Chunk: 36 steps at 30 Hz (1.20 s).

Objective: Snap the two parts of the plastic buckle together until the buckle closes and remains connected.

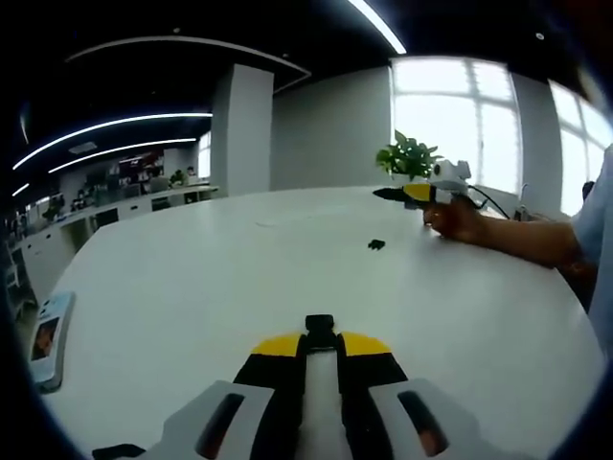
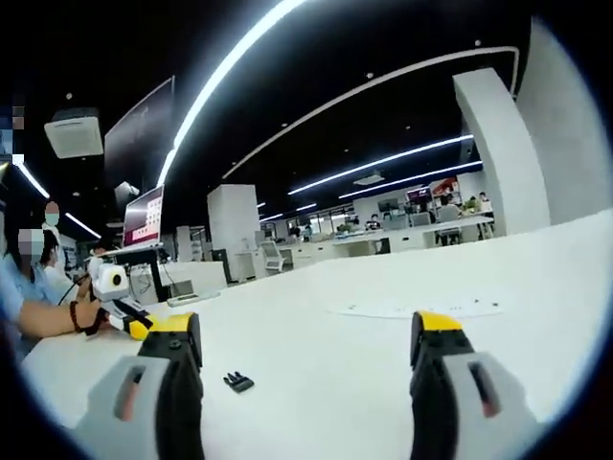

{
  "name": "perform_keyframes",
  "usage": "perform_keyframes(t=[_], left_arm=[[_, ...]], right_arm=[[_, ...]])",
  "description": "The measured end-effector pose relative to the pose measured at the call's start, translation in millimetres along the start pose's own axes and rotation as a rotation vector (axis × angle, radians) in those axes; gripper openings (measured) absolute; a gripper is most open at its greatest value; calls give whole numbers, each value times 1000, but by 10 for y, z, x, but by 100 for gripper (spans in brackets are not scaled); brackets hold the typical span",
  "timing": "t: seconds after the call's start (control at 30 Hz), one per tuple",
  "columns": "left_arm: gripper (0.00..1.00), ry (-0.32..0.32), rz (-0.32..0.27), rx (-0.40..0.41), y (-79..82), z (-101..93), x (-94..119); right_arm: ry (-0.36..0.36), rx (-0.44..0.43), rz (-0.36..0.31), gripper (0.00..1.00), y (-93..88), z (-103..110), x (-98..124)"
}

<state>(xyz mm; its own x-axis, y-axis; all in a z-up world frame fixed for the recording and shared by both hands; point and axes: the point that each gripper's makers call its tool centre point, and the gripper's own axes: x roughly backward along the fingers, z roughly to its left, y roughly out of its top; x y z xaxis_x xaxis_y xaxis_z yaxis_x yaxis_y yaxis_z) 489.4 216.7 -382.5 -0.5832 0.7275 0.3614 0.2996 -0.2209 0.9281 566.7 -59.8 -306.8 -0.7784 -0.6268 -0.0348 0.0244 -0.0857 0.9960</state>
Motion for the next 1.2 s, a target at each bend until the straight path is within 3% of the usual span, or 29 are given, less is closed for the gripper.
perform_keyframes(t=[0.13, 0.2, 0.43, 0.63, 0.77, 0.87, 1.03, 1.2], left_arm=[[12, -2, -2, 1, 1, 4, -3], [12, -2, -2, -3, 1, 2, -4], [12, -15, -3, -11, 0, -26, -5], [12, -20, -5, -17, 3, -35, -9], [12, -24, -6, -17, -1, -52, -1], [12, -26, -7, -30, -7, -67, 6], [12, -36, -9, -40, -11, -92, 5], [12, -40, -8, -35, -14, -99, 7]], right_arm=[[53, 8, 46, 94, -75, 54, -70], [74, 5, 32, 95, -50, 66, -72], [55, 24, -23, 92, 68, -62, -126], [42, 24, 78, 94, -109, -117, -201], [14, 39, 65, 94, -83, -97, -175], [65, 44, 58, 93, -78, 28, -186], [133, 68, 111, 90, -170, 126, -241], [252, 89, 126, 82, -196, 422, -238]])
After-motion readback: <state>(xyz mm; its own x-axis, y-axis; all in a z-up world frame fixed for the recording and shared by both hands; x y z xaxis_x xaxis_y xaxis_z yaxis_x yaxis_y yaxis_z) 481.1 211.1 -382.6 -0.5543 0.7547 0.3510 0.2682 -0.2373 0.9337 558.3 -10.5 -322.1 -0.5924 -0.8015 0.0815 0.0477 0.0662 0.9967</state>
